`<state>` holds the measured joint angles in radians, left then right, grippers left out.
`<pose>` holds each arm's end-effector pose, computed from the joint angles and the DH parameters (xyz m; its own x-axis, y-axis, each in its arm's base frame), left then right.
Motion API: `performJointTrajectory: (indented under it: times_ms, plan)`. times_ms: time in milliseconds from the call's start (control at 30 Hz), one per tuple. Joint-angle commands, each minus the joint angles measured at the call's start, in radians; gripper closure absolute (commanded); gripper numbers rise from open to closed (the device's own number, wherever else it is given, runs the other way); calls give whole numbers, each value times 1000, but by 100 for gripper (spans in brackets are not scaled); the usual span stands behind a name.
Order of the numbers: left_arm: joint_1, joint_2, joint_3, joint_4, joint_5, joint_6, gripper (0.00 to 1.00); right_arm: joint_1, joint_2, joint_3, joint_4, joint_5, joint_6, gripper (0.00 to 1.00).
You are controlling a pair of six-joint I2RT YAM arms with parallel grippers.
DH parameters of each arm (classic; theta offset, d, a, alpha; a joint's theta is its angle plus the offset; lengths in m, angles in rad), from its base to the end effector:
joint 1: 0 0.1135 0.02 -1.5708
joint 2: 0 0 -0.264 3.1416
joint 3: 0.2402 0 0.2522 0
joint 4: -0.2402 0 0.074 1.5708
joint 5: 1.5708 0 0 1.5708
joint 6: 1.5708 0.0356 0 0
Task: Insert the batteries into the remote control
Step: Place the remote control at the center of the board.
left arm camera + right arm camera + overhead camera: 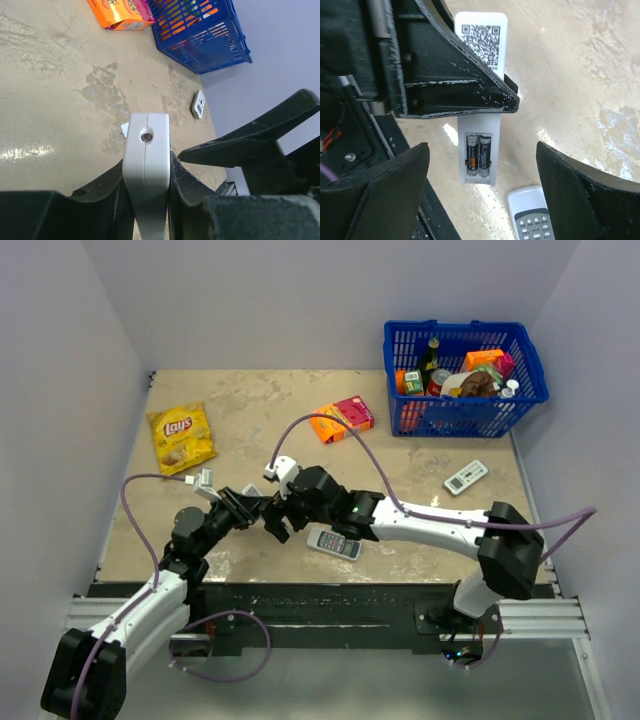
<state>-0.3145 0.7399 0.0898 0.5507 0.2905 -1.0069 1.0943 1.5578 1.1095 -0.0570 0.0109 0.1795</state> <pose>0.1527 -0.0604 0.1803 -0.5300 -0.6791 -0.5078 0.2235 0.4658 -0.8562 0.1651 0.3190 0.2723 -0.3763 -0.3398 -0.8619 -0.8303 0.5364 0.1510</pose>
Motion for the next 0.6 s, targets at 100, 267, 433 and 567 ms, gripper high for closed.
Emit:
performJointTrajectory:
  times_ms: [100, 267, 433, 567]
  plan:
    - [3, -23, 27, 28, -11, -9, 100, 35, 107, 81, -7, 130, 6, 14]
    - [3, -30, 22, 23, -22, -10, 100, 39, 133, 90, -12, 130, 3, 32]
    - [3, -20, 22, 20, -28, -6, 97, 39, 139, 99, -26, 127, -3, 76]
    - [3, -42, 51, -49, -73, 28, 71, 41, 146, 115, -50, 133, -5, 98]
